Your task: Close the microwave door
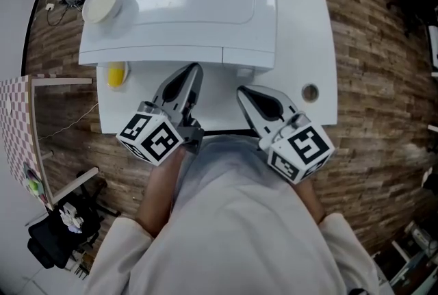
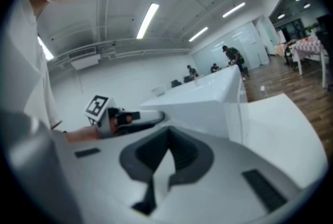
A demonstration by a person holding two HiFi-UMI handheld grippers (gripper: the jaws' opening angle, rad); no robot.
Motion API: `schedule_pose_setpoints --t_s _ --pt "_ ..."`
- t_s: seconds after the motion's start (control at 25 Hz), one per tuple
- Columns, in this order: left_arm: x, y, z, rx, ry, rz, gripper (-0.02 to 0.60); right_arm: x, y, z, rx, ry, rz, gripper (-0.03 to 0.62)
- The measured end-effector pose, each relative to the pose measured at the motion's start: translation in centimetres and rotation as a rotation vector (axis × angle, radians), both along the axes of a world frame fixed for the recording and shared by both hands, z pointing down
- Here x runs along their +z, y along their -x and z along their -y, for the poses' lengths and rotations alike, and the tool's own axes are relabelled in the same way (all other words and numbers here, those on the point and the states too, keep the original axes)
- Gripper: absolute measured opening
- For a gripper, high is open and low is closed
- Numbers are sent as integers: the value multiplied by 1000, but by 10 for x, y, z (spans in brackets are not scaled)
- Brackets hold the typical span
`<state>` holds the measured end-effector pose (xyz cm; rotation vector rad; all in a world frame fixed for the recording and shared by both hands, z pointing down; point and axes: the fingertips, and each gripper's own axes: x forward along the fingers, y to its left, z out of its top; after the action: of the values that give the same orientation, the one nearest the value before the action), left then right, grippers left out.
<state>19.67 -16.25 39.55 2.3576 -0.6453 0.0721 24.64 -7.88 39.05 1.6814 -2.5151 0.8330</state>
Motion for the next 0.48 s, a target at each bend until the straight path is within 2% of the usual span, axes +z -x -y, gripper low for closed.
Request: schedule_pose_setpoints --t_s 0.48 --pt "2 2 -9 95 20 4 17 -3 13 -8 79 8 -24 17"
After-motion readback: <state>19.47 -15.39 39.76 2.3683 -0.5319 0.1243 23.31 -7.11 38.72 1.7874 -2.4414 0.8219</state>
